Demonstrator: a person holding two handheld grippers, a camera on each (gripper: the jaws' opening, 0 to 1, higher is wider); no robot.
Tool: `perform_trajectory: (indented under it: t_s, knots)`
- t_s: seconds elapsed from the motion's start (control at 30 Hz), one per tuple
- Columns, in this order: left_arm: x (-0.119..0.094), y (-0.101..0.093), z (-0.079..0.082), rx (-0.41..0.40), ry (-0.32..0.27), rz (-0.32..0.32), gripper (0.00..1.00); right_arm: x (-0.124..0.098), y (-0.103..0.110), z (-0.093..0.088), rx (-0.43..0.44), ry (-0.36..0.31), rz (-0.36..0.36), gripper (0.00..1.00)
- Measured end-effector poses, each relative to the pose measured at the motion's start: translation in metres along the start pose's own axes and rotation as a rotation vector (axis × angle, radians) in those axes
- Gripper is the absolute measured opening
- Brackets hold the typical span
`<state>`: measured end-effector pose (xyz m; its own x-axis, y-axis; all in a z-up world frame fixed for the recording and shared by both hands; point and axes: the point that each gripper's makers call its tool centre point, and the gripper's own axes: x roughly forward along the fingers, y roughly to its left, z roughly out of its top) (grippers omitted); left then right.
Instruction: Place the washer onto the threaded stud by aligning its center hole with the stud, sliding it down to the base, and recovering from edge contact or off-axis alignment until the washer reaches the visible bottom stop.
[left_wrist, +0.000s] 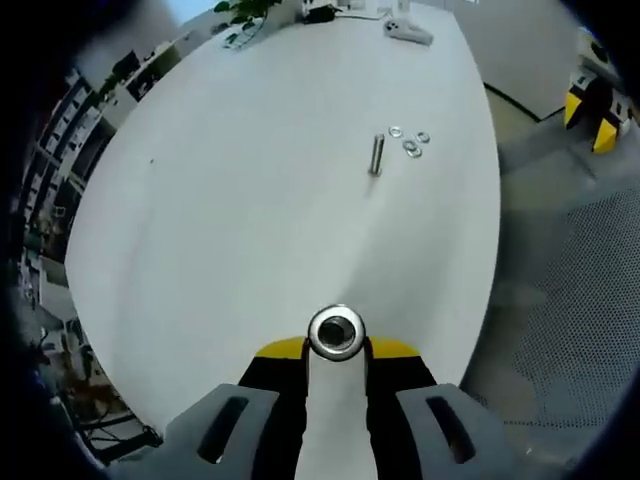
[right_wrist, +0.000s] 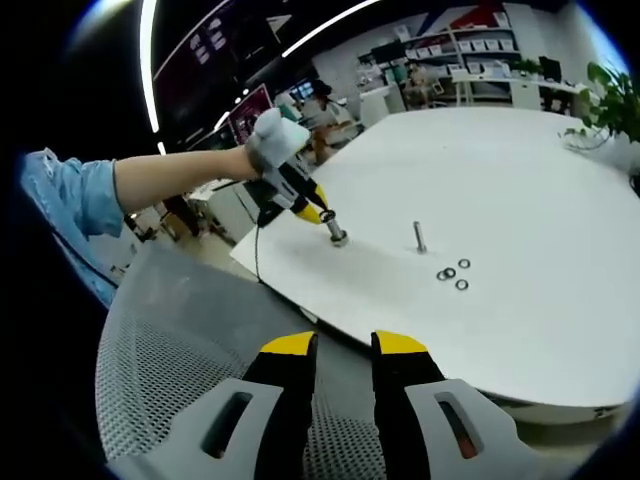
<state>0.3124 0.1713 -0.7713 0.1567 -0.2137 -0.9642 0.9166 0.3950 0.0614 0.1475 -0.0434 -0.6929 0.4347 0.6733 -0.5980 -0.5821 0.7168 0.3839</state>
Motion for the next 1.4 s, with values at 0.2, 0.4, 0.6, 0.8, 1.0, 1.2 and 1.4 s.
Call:
perform_trajectory:
  t_s: [0.2,0.4,0.6,0.8,1.0,1.2,1.4]
  knots:
    - [0.001,0.005,-0.011,0.021,0.055,0.001,0.05,0.0,0.0,0.0,-0.002,0.002,0.001,0.24]
    - [0.005,0.002,-0.009,0.056,0.029,0.004,0.0,0.0,0.0,-0.001,-0.004,0.006,0.003,0.24]
    - [0.007,-0.004,-0.004,0.064,0.021,-0.017,0.0,0.001,0.0,-0.001,-0.002,0.009,0.0,0.24]
    - [0.006,-0.004,-0.001,0.047,-0.002,-0.024,0.0,0.001,-0.001,-0.001,0.001,0.006,-0.003,0.24]
    - [-0.004,-0.006,-0.006,0.032,-0.018,-0.024,0.0,0.001,-0.001,-0.002,0.0,0.012,-0.002,0.24]
    - [-0.024,-0.013,-0.008,-0.03,-0.087,-0.014,0.0,0.0,0.0,-0.002,0.001,0.012,-0.001,0.24]
    - [-0.05,-0.027,-0.01,-0.145,-0.192,-0.021,0.0,0.0,0.001,-0.003,0.0,0.02,0.004,0.24]
